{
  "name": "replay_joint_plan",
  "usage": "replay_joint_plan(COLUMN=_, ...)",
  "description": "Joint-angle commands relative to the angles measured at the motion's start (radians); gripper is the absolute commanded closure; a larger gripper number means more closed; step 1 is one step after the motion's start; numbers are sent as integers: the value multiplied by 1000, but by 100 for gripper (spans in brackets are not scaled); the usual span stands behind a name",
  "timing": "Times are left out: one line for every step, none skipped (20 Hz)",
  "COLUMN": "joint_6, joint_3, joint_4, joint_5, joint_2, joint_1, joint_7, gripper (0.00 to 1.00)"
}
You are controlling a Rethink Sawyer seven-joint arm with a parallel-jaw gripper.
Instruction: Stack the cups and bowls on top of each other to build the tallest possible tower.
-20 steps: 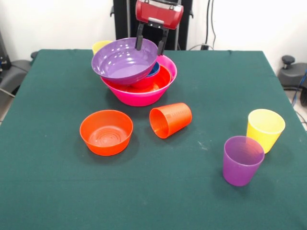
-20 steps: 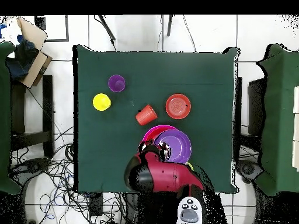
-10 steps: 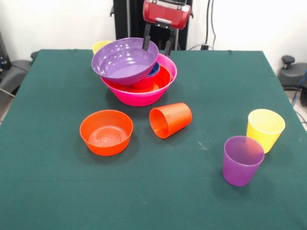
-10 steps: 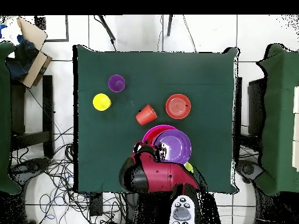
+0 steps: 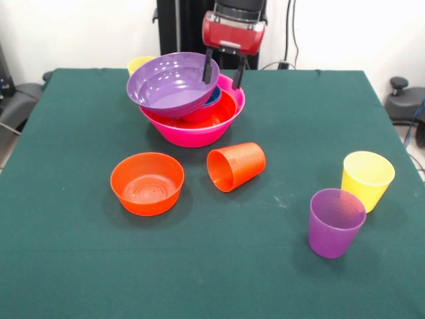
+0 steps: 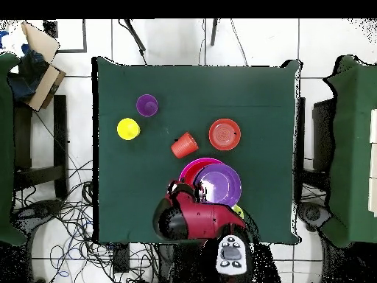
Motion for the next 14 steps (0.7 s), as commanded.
replay_joint_plan(joint_6=-115, joint_3=130, joint_4=-11, joint_5=-22, joint_2=167, joint_1=-41, joint_7=141, gripper=0)
replay_joint_plan(joint_6=-122, joint_3=133, joint_4=-15, joint_5=-22, joint_2=177, joint_1=-44, joint_7=140, gripper=0)
replay_joint_plan(joint_6=-126, joint_3=137, joint_4=-16, joint_5=-21, joint_2=183, joint_1=-45, joint_7=140, gripper=0)
replay_joint_plan(joint_6=-127, joint_3=138, joint_4=-15, joint_5=-20, joint_2=185, joint_1=-45, joint_7=138, gripper=0)
replay_joint_plan(joint_6=-127, joint_3=141, joint_4=-16, joint_5=-17, joint_2=189, joint_1=-45, joint_7=137, gripper=0)
replay_joint_plan(joint_6=-126, joint_3=141, joint_4=-13, joint_5=-14, joint_2=189, joint_1=-43, joint_7=136, gripper=0)
replay_joint_plan(joint_6=-133, joint_3=137, joint_4=-11, joint_5=-12, joint_2=195, joint_1=-37, joint_7=137, gripper=0)
replay_joint_plan(joint_6=-132, joint_3=134, joint_4=-8, joint_5=-9, joint_2=193, joint_1=-32, joint_7=136, gripper=0)
replay_joint_plan(joint_6=-133, joint_3=132, joint_4=-7, joint_5=-6, joint_2=195, joint_1=-28, joint_7=136, gripper=0)
replay_joint_plan(joint_6=-137, joint_3=129, joint_4=-6, joint_5=-2, joint_2=198, joint_1=-22, joint_7=138, gripper=0)
replay_joint_plan(joint_6=-139, joint_3=124, joint_4=-6, joint_5=2, joint_2=199, joint_1=-15, joint_7=140, gripper=0)
replay_joint_plan(joint_6=-142, joint_3=122, joint_4=-6, joint_5=5, joint_2=201, joint_1=-11, joint_7=143, gripper=0)
replay_joint_plan(joint_6=-132, joint_3=125, joint_4=-7, joint_5=8, joint_2=193, joint_1=-12, joint_7=142, gripper=0)
replay_joint_plan(joint_6=-133, joint_3=123, joint_4=-7, joint_5=12, joint_2=193, joint_1=-6, joint_7=144, gripper=0)
